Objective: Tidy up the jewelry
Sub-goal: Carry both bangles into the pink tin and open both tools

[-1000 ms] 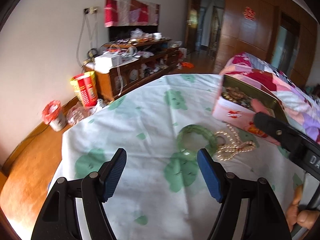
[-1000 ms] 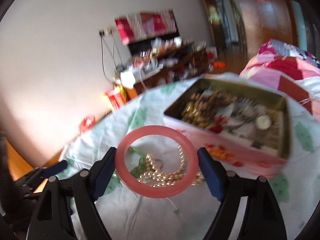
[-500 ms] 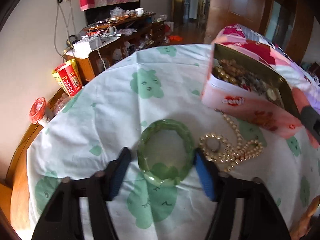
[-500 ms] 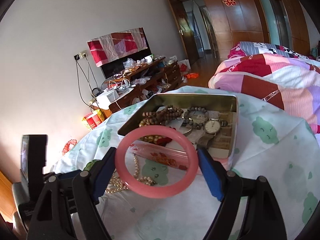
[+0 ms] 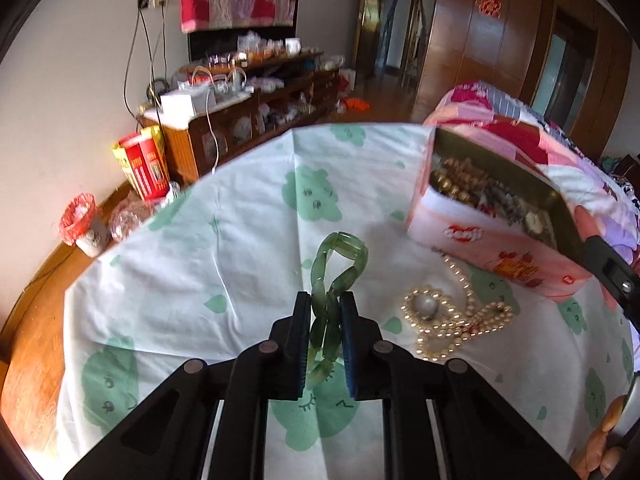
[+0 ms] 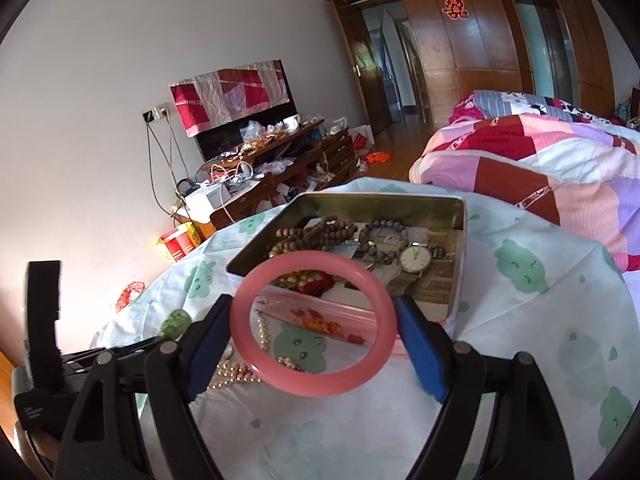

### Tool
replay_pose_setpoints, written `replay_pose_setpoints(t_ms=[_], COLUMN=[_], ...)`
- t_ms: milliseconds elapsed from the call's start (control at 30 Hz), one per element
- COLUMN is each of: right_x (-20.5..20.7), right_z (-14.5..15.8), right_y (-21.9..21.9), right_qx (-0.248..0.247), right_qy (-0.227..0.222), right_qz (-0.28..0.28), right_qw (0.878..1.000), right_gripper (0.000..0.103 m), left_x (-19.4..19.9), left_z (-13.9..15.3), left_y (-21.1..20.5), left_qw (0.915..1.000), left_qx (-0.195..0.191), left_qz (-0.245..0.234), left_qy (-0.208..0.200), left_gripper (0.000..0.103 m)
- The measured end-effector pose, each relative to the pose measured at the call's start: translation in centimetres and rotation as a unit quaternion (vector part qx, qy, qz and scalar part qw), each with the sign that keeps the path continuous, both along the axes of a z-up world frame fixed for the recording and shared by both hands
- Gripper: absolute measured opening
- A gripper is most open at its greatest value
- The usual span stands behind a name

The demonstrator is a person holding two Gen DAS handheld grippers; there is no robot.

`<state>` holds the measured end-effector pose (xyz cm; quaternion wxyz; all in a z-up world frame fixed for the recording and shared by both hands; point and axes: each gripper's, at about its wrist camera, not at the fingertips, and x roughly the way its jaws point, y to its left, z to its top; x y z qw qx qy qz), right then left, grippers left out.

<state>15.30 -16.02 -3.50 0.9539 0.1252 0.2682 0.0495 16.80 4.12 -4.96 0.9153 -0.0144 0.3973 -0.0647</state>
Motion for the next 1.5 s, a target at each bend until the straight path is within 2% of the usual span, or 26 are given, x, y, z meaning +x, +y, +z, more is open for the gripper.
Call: replay_pose_setpoints(t_ms=[100, 300, 467, 667, 867, 967, 1100, 1333, 1500], right_x=[-0.2, -0.7, -1.4, -1.3, -0.8, 0.2, 2.2, 6.0, 7.6], right_z=[0.2, 0.9, 1.6, 2.0, 2.8, 3.2, 3.8, 2.9, 1.6], right_y=[-0.2, -0.6, -1.2, -2.7, -4.0, -4.5, -5.0, -5.5, -5.9], right_qx=[-0.001, -0.01, -0.009, 0.002, -0.019, -0.032, -0.043, -0.045, -0.034], right_qy=[-0.009, -0.03, -0.047, -0.044, -0.05, -0.051, -0.052, -0.038, -0.019], right_qz=[-0.006, -0.022, -0.038, -0.046, -0.054, -0.057, -0.065, -0.077, -0.079], right_qw=[1.0, 0.999, 0.998, 0.998, 0.997, 0.997, 0.996, 0.995, 0.996], right_gripper=[0.083, 0.083, 0.083, 0.083, 0.083, 0.083, 0.083, 0.083, 0.083], left_x=[-1.5, -3.0, -3.5, -2.5, -0.8, 0.6, 2.8, 5.6, 7.1], left_z=[0.8, 1.8, 2.9, 4.0, 4.6, 4.7, 4.5, 3.7, 2.2], left_y=[0.1, -0.1, -1.9, -3.8, -5.8, -7.2, -8.5, -10.9, -11.7], left_qw=[0.9994, 0.9969, 0.9946, 0.9915, 0.9887, 0.9882, 0.9877, 0.9893, 0.9918], left_qx=[-0.015, -0.047, -0.06, -0.066, -0.075, -0.068, -0.08, -0.059, -0.051], left_qz=[0.004, 0.009, -0.026, -0.056, -0.078, -0.087, -0.093, -0.09, -0.091], left_qy=[-0.03, -0.062, -0.081, -0.097, -0.104, -0.105, -0.098, -0.098, -0.075], left_gripper=[0.014, 0.014, 0.014, 0.014, 0.014, 0.014, 0.014, 0.014, 0.014])
